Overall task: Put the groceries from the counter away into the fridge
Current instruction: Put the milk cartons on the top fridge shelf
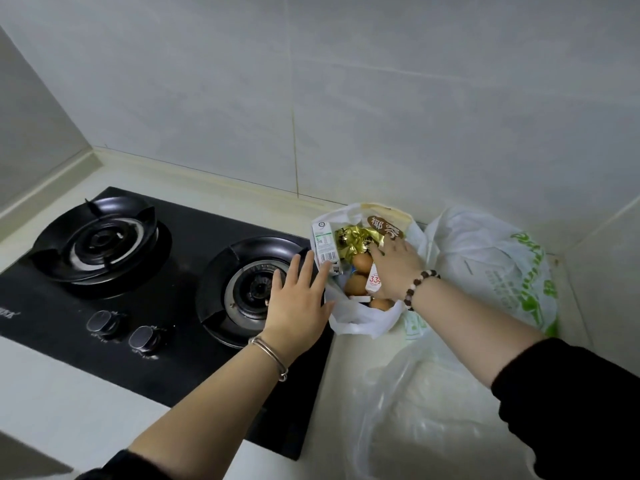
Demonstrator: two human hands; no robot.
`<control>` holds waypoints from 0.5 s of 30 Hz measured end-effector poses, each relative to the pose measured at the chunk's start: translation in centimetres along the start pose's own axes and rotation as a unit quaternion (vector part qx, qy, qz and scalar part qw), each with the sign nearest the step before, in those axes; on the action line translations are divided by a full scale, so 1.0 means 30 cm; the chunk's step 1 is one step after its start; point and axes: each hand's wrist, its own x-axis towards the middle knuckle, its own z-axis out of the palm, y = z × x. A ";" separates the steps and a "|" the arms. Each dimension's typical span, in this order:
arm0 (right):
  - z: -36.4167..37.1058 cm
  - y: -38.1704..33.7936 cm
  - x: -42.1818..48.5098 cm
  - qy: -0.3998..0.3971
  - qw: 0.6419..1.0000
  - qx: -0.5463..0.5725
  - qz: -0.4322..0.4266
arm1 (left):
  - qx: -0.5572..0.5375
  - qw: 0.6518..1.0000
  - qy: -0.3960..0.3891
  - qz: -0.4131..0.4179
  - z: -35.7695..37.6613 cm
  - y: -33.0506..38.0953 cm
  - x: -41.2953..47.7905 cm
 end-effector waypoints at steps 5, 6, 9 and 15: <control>0.025 0.010 0.031 -0.018 0.999 -0.040 0.008 | 0.003 1.000 -0.004 -0.015 -0.005 -0.015 0.000; 0.023 0.009 0.032 -0.013 0.999 -0.031 0.004 | 0.004 1.000 -0.006 -0.017 -0.007 -0.019 -0.003; -0.002 0.015 0.014 0.007 1.000 0.004 -0.010 | 0.006 1.000 -0.011 -0.020 -0.013 -0.030 -0.011; -0.144 0.019 -0.114 0.140 0.985 0.079 -0.058 | -0.246 0.968 0.038 -0.036 -0.071 -0.029 -0.013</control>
